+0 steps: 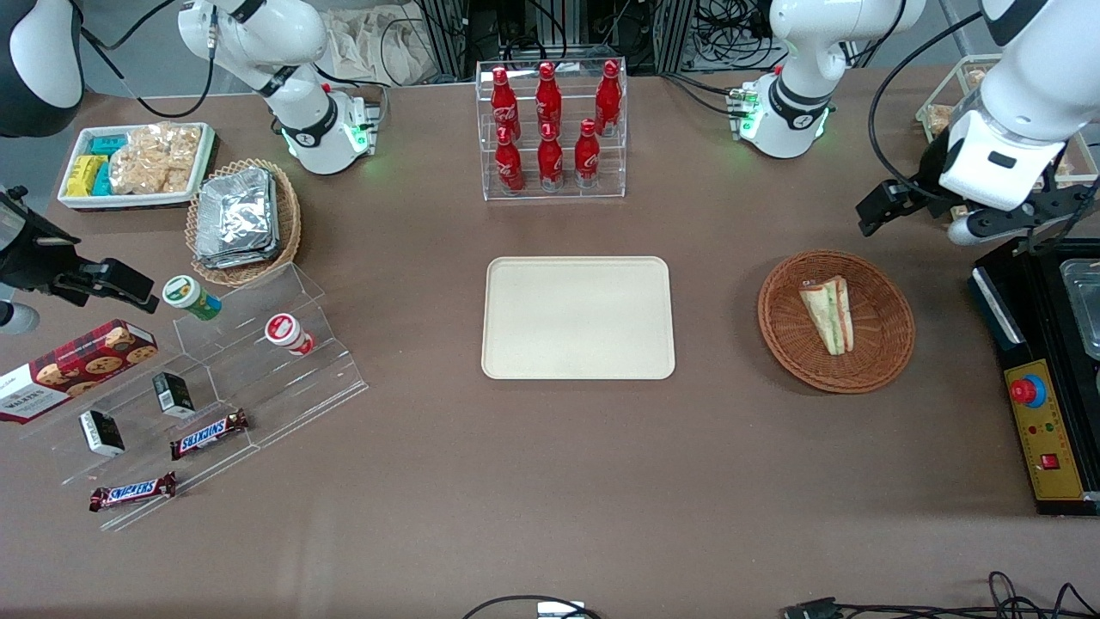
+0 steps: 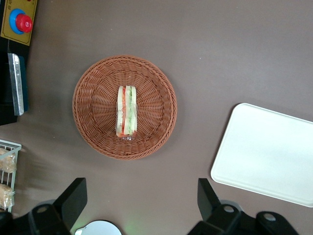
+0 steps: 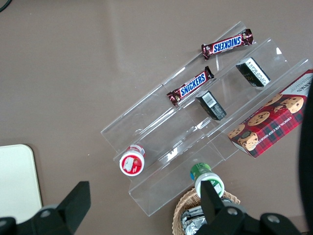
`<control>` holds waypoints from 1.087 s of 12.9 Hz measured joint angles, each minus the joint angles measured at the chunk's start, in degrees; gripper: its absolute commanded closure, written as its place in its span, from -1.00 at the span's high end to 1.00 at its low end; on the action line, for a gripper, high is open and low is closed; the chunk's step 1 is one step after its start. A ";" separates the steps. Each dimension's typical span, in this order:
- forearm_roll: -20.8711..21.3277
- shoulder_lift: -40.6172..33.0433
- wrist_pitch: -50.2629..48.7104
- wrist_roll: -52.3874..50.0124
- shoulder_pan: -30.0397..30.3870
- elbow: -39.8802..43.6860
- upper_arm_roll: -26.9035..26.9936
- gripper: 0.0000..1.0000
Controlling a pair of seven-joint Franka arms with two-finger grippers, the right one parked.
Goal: Place sandwich from basket to tray
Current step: 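Move the left gripper over the wrapped sandwich in the wicker basket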
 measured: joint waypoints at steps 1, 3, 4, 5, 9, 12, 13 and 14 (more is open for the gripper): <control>0.00 0.01 -0.11 0.01 0.32 0.00 -0.26 1.00; 0.00 0.01 -0.91 0.01 0.43 0.00 -0.37 1.00; 0.01 0.01 -1.60 0.01 0.51 -0.02 -0.37 1.00; 0.02 0.01 -2.30 0.01 0.58 -0.10 -0.37 1.00; 0.06 0.22 -0.88 -0.05 1.56 -5.31 -0.39 1.00; 0.10 -0.32 11.71 -0.07 3.52 -17.73 -0.37 1.00; 0.10 -0.46 17.19 -0.07 3.84 -22.40 -0.37 1.00; 0.09 -0.38 22.07 -0.07 3.93 -26.30 -0.36 1.00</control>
